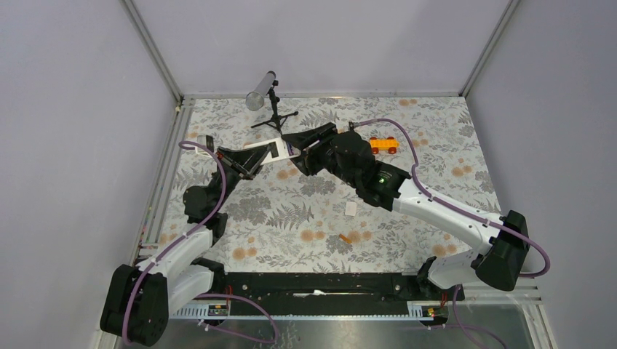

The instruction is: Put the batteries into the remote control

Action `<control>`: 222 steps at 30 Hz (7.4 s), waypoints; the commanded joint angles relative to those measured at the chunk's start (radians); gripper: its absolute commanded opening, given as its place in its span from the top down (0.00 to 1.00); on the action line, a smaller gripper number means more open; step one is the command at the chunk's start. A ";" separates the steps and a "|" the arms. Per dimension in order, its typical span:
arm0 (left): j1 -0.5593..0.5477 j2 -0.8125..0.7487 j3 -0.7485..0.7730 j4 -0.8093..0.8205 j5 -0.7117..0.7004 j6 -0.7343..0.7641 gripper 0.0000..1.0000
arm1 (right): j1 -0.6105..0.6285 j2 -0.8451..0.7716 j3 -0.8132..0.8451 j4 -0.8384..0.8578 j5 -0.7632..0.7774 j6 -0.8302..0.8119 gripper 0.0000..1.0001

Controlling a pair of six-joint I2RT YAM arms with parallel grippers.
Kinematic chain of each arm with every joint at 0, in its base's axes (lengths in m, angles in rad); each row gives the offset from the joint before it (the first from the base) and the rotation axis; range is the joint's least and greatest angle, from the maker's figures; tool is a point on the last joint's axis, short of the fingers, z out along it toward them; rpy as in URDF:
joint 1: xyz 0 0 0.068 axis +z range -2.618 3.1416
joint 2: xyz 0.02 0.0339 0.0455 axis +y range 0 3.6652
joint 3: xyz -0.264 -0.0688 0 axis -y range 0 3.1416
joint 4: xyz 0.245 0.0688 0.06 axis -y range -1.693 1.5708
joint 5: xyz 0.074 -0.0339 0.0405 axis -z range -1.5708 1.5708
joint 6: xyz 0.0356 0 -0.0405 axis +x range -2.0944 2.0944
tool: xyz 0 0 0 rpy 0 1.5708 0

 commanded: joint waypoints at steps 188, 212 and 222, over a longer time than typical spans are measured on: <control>0.167 -0.311 0.148 -1.102 0.035 0.556 1.00 | -0.113 0.207 -0.405 -0.674 -0.237 0.044 0.61; -0.013 0.013 0.155 -0.933 0.374 0.614 1.00 | -0.149 0.047 -0.094 -0.688 -0.266 -0.671 0.90; -0.039 0.133 0.177 -0.878 0.484 0.561 1.00 | -0.153 0.080 0.045 -0.689 -0.552 -0.623 0.90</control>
